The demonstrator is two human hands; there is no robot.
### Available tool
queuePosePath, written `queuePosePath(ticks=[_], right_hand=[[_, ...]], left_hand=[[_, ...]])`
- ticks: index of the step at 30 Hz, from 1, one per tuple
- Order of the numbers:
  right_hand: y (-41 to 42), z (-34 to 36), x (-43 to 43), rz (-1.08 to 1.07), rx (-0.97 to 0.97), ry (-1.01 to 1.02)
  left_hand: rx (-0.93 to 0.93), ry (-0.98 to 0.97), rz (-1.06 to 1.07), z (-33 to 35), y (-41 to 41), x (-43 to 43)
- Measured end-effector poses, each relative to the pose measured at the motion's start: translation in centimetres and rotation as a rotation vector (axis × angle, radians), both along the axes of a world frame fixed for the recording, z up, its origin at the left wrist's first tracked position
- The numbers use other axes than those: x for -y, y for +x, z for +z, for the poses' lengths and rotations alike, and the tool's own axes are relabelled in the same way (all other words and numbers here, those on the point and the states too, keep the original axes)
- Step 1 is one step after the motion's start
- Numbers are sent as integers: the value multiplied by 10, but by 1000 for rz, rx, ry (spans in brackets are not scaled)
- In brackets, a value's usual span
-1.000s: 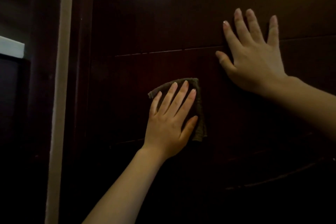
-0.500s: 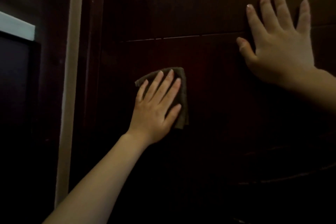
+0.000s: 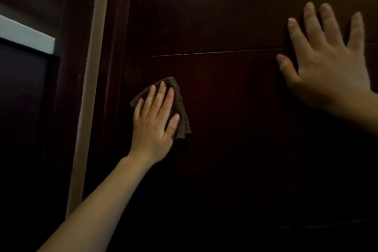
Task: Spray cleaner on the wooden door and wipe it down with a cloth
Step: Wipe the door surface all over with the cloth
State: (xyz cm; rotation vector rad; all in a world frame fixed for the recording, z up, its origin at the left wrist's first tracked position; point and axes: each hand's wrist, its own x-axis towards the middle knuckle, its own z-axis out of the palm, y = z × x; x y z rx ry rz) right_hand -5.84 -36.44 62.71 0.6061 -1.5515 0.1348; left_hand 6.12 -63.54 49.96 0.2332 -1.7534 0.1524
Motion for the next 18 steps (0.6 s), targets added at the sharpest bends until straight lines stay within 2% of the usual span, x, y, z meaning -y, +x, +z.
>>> queuePosePath(ticks=[4, 10, 15, 18], right_hand=[[-2, 2, -1, -21, 13, 0], [-4, 3, -1, -19, 23, -3], [-6, 5, 1, 8, 36, -14], [-8, 2, 0, 35, 45, -22]], left_hand=[[-44, 110, -5, 2, 2, 5], [25, 160, -7, -55, 11, 15], [-61, 226, 12, -8, 10, 28], [-102, 197, 7, 3, 8, 31]])
